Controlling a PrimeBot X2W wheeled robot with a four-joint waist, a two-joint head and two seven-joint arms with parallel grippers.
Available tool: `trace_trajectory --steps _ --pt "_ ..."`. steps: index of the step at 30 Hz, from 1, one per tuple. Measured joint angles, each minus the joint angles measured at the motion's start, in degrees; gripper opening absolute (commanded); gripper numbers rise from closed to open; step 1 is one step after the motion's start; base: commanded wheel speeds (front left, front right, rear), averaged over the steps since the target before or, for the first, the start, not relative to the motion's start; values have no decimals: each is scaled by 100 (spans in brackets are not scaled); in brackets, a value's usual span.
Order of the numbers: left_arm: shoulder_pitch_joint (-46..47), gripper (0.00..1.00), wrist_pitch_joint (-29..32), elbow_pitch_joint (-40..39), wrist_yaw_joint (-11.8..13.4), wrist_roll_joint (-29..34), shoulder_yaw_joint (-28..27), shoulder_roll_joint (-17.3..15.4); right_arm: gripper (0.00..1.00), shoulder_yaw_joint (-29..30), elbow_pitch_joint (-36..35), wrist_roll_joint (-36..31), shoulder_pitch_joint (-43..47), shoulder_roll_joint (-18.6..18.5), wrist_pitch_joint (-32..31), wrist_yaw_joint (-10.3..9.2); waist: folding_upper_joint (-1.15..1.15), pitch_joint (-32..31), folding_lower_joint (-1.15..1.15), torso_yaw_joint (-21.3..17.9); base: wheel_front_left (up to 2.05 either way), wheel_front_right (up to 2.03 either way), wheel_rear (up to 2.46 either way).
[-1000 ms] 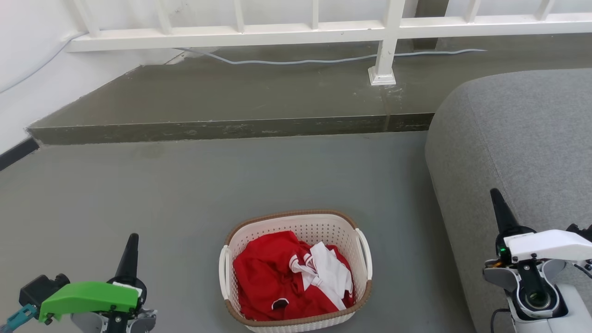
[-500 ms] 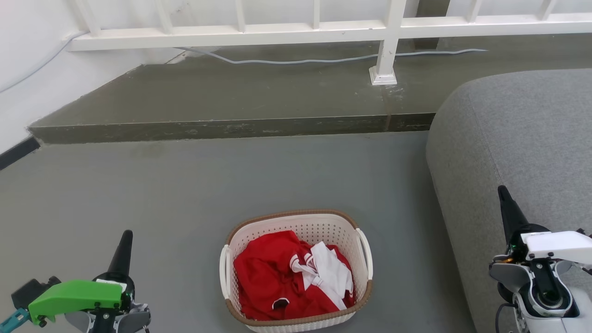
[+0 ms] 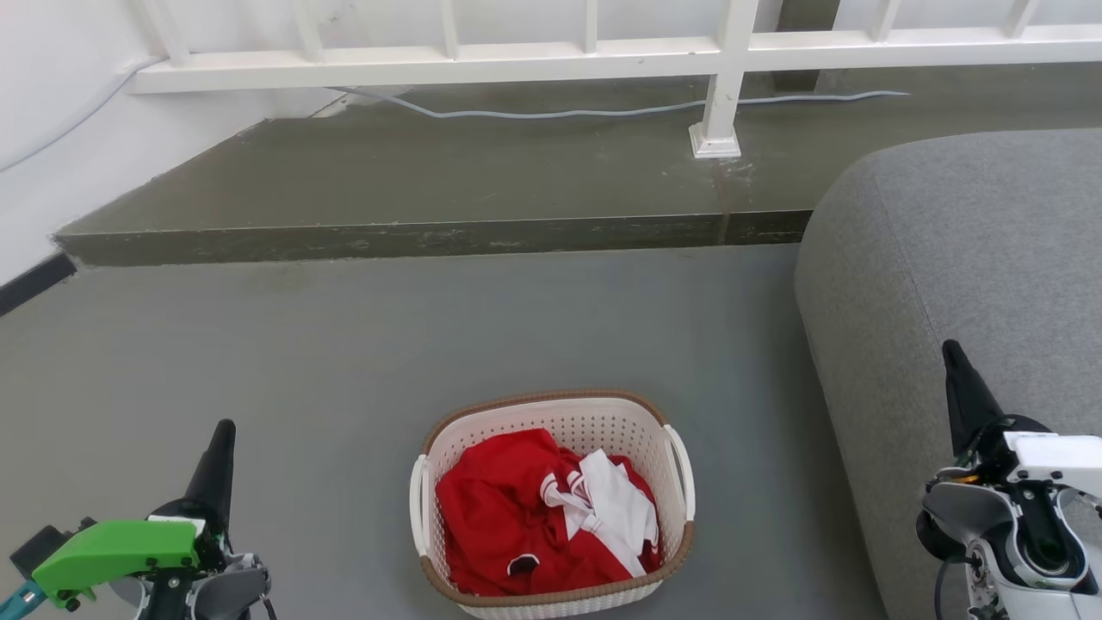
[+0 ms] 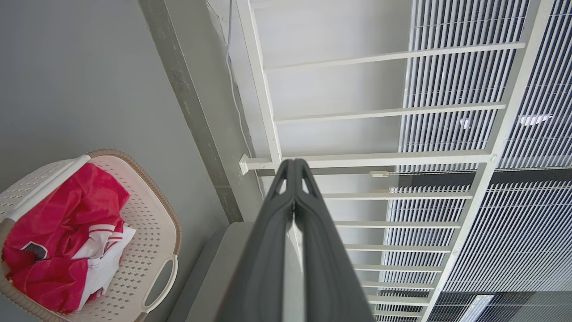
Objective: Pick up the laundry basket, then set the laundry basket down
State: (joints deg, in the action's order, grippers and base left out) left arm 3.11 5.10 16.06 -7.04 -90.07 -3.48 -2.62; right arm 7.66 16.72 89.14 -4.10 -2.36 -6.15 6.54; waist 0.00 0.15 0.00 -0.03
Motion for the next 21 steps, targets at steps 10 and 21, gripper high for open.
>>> trace_trajectory --steps 10,21 --pt "12 0 67 -7 0 -197 -41 7 0 56 -23 222 0 7 -47 1 0 1 0 3 0 0 0" --pt "13 0 67 -11 -1 -197 -42 8 0 56 -29 222 0 8 -47 1 0 1 0 3 0 0 0"
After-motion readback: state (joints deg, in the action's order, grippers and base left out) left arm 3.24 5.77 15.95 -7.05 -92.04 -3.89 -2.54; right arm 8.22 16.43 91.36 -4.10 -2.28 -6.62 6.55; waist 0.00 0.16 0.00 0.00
